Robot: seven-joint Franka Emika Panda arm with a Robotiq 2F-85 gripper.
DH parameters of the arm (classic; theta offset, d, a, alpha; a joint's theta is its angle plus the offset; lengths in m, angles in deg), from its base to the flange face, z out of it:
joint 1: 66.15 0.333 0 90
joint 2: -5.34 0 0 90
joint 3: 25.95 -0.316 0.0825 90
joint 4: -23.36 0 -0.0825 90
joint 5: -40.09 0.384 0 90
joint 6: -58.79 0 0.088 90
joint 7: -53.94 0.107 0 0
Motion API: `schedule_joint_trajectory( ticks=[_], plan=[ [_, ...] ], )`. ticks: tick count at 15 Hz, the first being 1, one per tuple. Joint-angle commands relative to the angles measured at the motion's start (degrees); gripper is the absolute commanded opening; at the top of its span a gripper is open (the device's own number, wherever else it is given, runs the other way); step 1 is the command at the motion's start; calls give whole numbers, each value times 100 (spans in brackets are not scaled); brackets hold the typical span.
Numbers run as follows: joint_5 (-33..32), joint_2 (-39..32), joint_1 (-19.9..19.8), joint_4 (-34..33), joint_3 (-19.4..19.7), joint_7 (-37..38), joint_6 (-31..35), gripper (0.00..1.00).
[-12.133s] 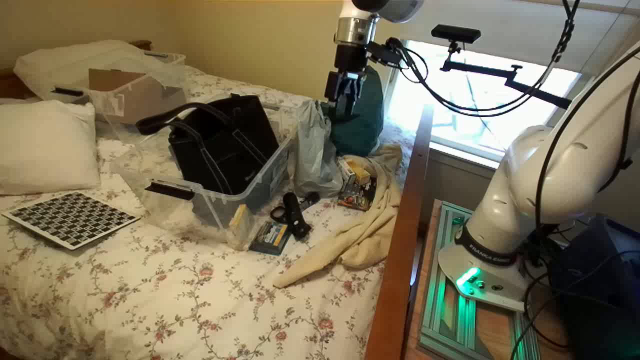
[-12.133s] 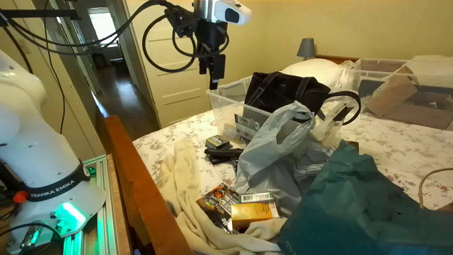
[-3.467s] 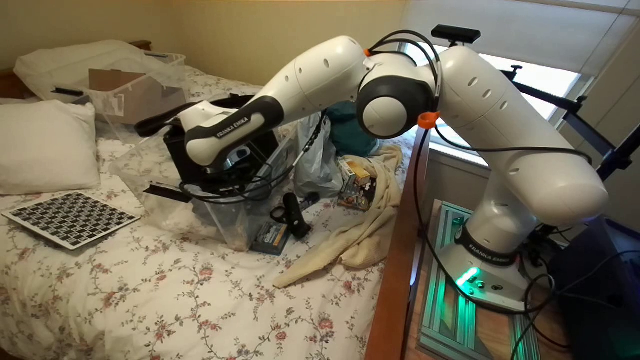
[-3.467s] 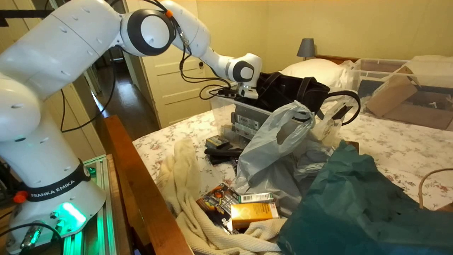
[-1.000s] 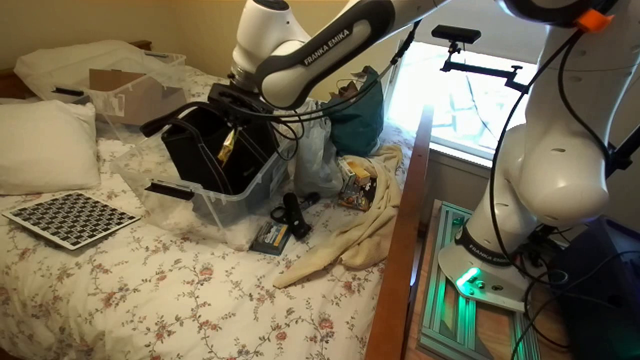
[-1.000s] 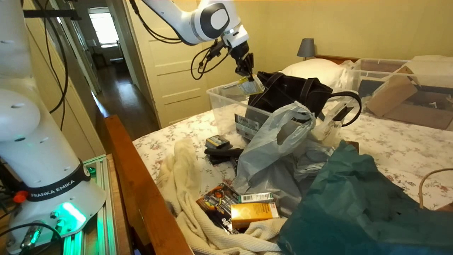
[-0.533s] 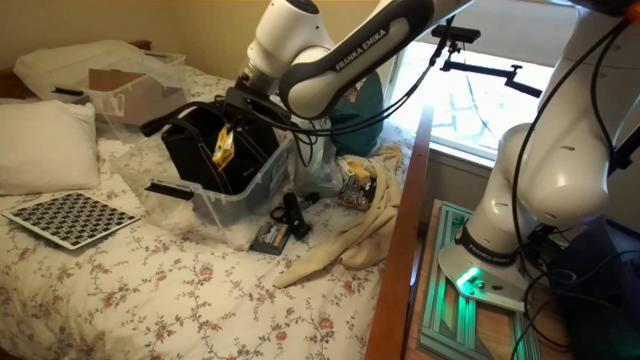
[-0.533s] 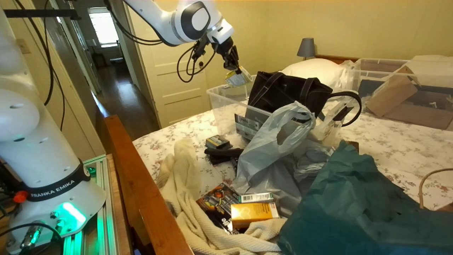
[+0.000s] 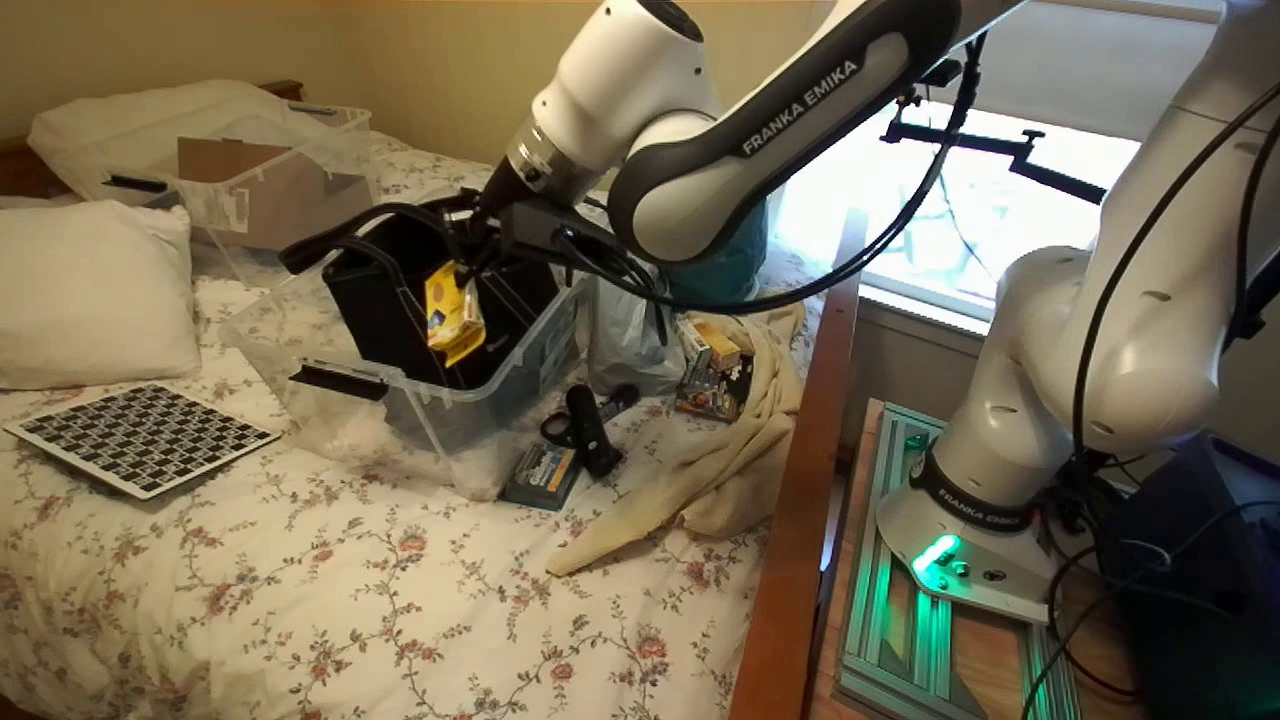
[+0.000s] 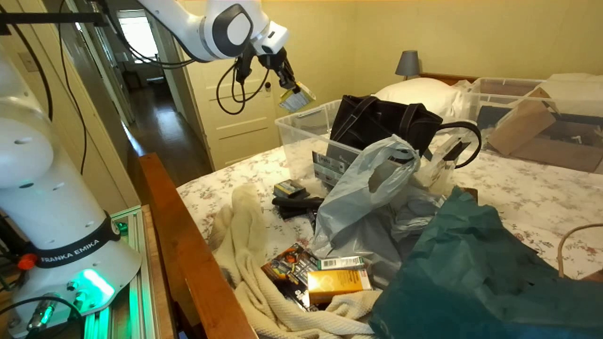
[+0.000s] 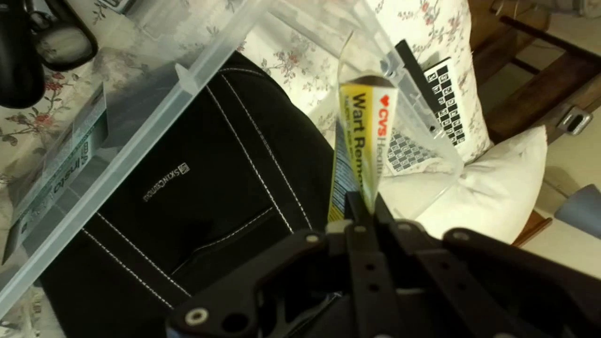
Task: Take the yellow sachets out of the clear container and put them on the bed.
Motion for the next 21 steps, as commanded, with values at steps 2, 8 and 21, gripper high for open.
schedule_joint_trajectory(
  ticks=[2, 8, 21],
  plan=[
    [1552, 405, 413, 422, -186, -1837, -61, 1],
    [3405, 694, 1026, 339, 77, -4228, -1097, 1],
    [3579, -165, -99, -569, -291, -6117, -3935, 1]
  ],
)
